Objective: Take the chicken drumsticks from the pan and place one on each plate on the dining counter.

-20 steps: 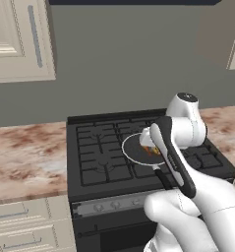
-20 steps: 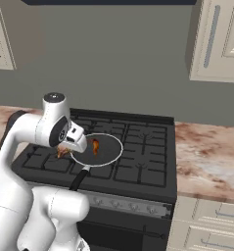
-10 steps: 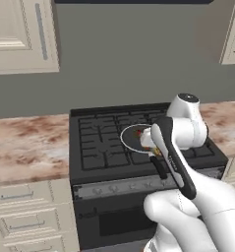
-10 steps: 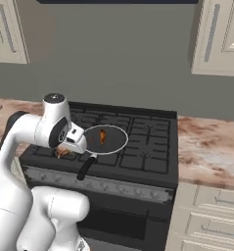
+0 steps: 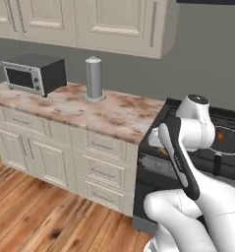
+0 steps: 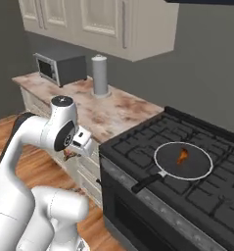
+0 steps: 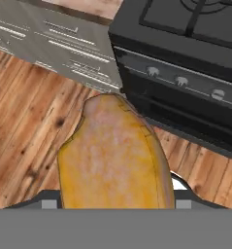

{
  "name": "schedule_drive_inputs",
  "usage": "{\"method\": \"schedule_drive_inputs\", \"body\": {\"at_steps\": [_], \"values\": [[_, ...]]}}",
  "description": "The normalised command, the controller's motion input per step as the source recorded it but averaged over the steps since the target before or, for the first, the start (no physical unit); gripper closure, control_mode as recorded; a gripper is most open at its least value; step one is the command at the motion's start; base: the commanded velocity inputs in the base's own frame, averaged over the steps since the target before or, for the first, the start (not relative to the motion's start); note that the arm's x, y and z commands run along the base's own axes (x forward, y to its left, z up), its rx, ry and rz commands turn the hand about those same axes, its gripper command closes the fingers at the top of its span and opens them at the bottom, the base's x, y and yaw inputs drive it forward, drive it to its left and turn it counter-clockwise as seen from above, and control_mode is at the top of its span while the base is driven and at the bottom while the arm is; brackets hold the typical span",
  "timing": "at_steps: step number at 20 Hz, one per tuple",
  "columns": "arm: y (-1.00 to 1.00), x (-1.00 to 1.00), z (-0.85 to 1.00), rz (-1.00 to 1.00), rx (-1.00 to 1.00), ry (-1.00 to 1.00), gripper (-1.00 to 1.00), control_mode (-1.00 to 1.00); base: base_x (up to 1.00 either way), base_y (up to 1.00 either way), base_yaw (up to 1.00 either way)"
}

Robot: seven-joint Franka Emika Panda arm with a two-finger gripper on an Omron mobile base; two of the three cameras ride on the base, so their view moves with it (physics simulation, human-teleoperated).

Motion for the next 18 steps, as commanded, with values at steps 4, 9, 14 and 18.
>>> {"method": "schedule_drive_inputs", "body": {"at_steps": [4,9,14,18], "values": [[0.00,0.00,0.00,0.00,0.00,0.00,1.00,1.00,-0.08,0.00,1.00],[0.00,0.00,0.00,0.00,0.00,0.00,1.00,1.00,-0.08,0.00,1.00],[0.00,0.00,0.00,0.00,0.00,0.00,1.00,1.00,-0.07,0.00,1.00],[0.00,0.00,0.00,0.00,0.00,0.00,1.00,1.00,-0.04,0.00,1.00]]}}
